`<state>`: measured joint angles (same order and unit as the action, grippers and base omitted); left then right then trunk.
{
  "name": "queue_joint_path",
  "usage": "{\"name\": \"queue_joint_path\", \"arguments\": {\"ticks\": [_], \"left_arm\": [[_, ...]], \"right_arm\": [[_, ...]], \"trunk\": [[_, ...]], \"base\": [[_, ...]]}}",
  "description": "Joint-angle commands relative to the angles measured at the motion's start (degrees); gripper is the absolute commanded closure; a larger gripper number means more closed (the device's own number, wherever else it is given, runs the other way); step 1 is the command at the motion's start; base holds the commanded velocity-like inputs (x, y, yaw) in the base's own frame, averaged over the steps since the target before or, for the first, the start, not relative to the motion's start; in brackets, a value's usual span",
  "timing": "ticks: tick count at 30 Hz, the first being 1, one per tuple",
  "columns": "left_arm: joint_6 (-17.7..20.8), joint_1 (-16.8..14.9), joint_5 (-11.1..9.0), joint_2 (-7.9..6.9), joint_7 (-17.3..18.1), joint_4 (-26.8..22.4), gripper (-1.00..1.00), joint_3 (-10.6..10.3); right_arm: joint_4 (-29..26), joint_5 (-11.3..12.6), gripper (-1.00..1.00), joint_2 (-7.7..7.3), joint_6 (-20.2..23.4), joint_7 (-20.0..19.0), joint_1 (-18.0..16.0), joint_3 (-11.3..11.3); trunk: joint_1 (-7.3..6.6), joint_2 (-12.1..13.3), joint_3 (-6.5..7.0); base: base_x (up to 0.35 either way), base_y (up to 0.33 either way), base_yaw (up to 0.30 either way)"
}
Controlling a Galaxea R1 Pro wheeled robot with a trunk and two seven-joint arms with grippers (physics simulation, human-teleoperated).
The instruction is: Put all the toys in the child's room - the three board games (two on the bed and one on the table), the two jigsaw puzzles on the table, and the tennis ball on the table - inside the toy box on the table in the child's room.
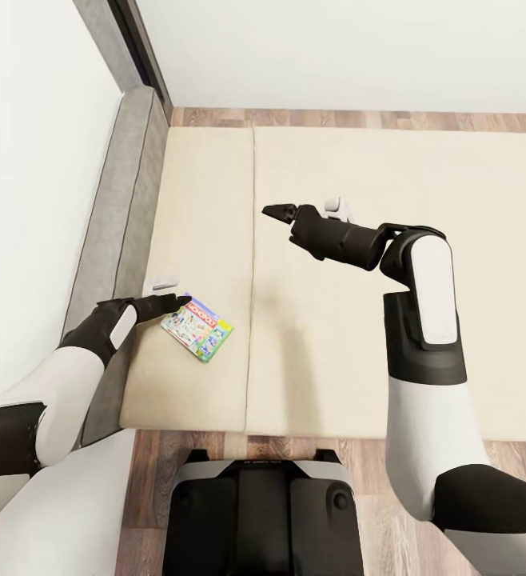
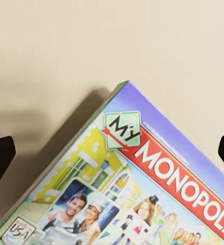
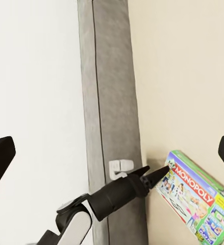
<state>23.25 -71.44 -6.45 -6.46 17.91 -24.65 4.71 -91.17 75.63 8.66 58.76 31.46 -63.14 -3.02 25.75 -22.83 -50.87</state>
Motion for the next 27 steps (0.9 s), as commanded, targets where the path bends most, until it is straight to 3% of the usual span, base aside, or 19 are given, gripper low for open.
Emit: {"name": "queue_joint_path", "arguments": {"ticks": [1,13,27], "left_arm": [[0.5,0.0,-0.6,0.04,0.0,0.0,-1.00,0.2],[0.5,0.0,-0.6,0.26,0.0,0.0,-1.00,0.2],[0.5,0.0,-0.5,0.77,0.0,-0.3,-1.00,0.2]], "right_arm": [[0.0,0.5,-1.00,0.03,0.1,0.7,-0.2,0.0],[0.6,0.5,-1.00,-0.01,0.1,2.1,-1.8,-0.1],[1.4,0.5,-1.00,-0.11,0.1,2.4,-2.1,-0.1]], "trunk": [[0.03,-0.1,-0.08],[0.03,-0.1,-0.26],[0.03,-0.1,-1.38]], "base": [[0.000,0.000,0.015],[0.000,0.000,0.003],[0.000,0.000,0.000]]}}
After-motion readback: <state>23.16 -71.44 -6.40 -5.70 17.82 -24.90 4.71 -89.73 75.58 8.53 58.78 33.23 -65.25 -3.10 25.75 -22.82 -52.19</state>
